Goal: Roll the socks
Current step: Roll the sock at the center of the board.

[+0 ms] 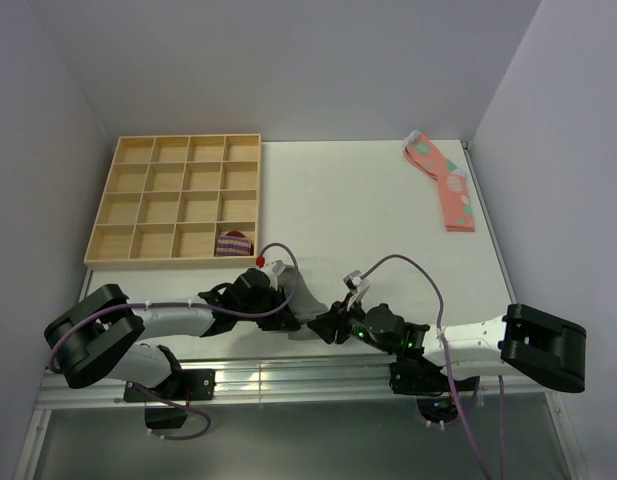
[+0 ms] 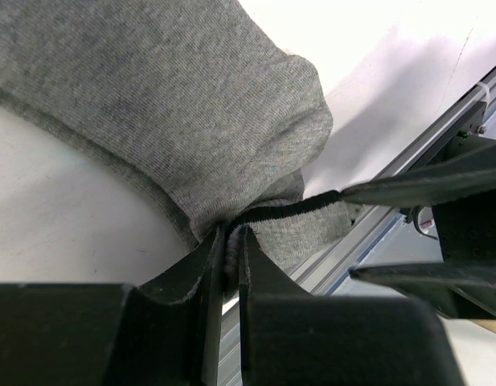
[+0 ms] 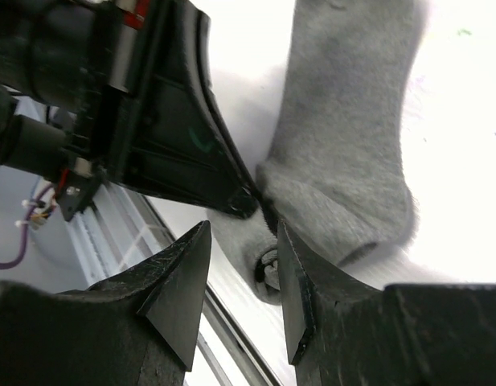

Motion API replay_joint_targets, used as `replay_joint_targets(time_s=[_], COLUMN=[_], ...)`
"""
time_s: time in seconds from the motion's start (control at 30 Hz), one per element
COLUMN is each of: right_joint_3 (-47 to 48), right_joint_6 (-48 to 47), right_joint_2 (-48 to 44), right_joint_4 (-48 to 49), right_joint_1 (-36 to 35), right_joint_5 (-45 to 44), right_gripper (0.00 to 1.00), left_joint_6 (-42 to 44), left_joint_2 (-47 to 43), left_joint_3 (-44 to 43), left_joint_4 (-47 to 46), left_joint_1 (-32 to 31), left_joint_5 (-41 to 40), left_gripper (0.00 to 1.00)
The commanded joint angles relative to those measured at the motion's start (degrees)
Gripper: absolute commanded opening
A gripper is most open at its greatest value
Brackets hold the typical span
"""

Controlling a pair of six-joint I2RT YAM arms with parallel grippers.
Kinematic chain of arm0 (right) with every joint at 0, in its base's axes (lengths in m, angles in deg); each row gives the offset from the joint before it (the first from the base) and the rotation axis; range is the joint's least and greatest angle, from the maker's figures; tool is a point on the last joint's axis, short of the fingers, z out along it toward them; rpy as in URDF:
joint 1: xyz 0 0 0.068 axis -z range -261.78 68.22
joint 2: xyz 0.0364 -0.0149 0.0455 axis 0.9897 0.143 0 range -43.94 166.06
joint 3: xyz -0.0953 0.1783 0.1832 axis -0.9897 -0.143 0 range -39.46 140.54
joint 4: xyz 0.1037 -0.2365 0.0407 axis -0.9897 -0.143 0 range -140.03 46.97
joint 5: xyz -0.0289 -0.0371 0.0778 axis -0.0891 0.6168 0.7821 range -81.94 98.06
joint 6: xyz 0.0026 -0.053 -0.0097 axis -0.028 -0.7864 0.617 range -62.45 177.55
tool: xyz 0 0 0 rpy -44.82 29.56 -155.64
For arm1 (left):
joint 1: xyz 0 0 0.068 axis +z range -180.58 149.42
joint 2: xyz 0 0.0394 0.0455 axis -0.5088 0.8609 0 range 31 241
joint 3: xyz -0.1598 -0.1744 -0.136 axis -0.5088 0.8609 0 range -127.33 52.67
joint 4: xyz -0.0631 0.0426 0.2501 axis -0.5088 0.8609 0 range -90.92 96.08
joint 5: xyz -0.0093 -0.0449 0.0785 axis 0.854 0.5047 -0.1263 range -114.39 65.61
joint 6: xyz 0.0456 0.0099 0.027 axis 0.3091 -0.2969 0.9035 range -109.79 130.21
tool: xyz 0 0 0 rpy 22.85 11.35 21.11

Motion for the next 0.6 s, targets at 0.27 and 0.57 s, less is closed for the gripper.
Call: replay_joint_targets(time_s=[0.27, 0.57], right_joint_3=[-4.2, -0.77], right_joint_6=[2.91, 1.86], right_joint_2=[-1.44, 0.49], right_joint_4=[-6.8, -8.65], right_joint_1=[-1.44, -2.67], right_joint_5=[-5.09, -4.74], right_gripper=[0.48, 0.49], left_joint_6=[5.37, 5.28], left_joint_2=[2.12, 3.53], left_joint_3=[-0.64, -2.49], left_joint_4=[8.65, 9.09], left_joint_1=[0.66, -0.05], left_joint_5=[-4.2, -4.82], left_gripper=[0.0, 0.0])
